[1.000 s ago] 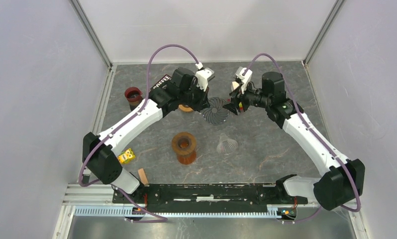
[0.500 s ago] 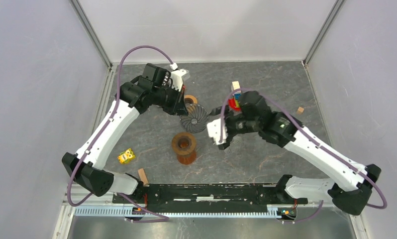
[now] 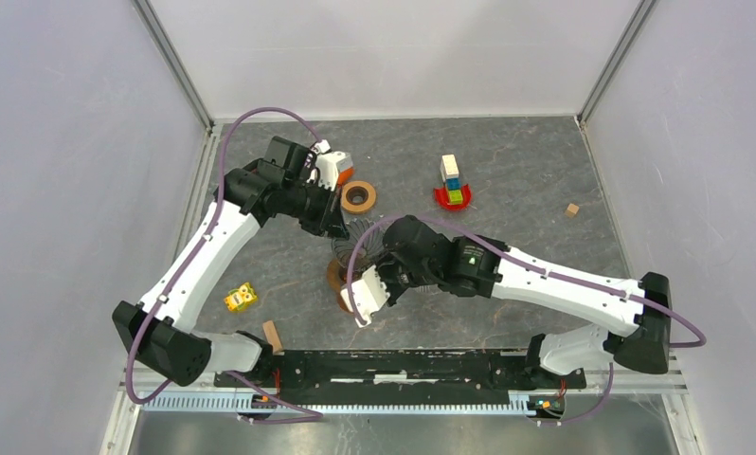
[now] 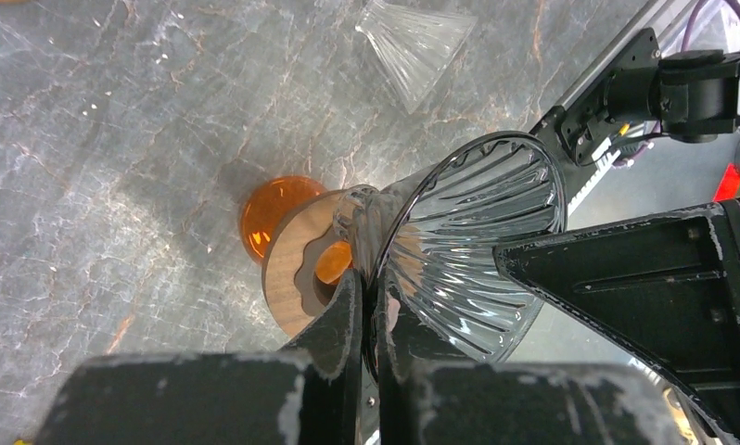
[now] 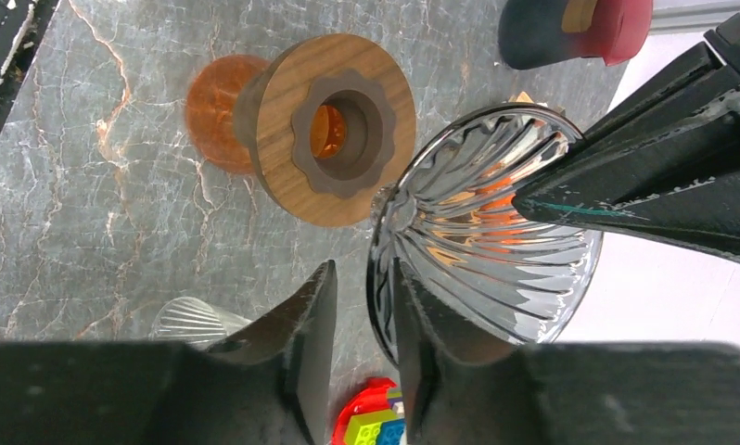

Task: Place the coffee filter in the dripper
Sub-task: Place the coffee dripper in the dripper holder.

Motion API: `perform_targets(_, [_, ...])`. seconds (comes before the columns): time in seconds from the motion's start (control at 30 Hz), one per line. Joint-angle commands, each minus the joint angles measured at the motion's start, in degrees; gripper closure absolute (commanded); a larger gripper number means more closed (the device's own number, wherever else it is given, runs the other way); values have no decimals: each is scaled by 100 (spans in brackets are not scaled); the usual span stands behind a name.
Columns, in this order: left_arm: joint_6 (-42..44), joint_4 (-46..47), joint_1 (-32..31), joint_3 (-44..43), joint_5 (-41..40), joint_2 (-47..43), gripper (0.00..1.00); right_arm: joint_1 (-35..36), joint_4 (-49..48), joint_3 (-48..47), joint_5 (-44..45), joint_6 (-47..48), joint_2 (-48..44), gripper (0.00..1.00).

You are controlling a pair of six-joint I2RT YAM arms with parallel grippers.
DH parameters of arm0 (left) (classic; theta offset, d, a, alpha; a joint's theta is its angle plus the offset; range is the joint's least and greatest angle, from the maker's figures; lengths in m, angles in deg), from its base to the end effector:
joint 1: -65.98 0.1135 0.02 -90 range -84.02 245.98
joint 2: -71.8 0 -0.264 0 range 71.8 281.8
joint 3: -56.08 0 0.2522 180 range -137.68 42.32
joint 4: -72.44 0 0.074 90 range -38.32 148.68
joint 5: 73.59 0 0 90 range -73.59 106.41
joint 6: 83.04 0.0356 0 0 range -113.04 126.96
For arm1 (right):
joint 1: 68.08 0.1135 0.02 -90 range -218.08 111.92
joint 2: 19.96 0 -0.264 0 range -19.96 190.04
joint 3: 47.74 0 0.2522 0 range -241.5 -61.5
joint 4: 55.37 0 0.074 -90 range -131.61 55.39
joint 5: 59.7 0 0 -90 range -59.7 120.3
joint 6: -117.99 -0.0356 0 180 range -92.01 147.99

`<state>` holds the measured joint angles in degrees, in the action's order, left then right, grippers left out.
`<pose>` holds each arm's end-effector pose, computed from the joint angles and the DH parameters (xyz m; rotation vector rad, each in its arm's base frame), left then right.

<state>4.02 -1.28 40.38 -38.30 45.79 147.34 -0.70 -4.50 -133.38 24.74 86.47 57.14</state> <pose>0.2208 -0.1251 0.3647 0.7074 2.4552 -0.8456 0.1089 0.2703 0.3346 -2.0816 1.0081 0.1912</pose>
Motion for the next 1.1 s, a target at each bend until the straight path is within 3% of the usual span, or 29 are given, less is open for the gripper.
perform_targets(0.0, [270,-73,28,72,324,-251,98,109,-113,-282,305,65,169,73])
perform_targets(0.13, [285,-209,38,152,292,-333,98,127,-133,-342,182,-16,187,94])
perform_targets(0.2, [465,-261,38,173,298,-369,98,127,-123,-396,73,-82,183,100])
perform_targets(0.6, [677,-474,64,396,73,-473,98,140,-106,-437,-326,-234,408,100])
perform_targets(1.07, [849,55,60,1298,-47,-528,98,158,-131,-204,-513,-337,793,100])
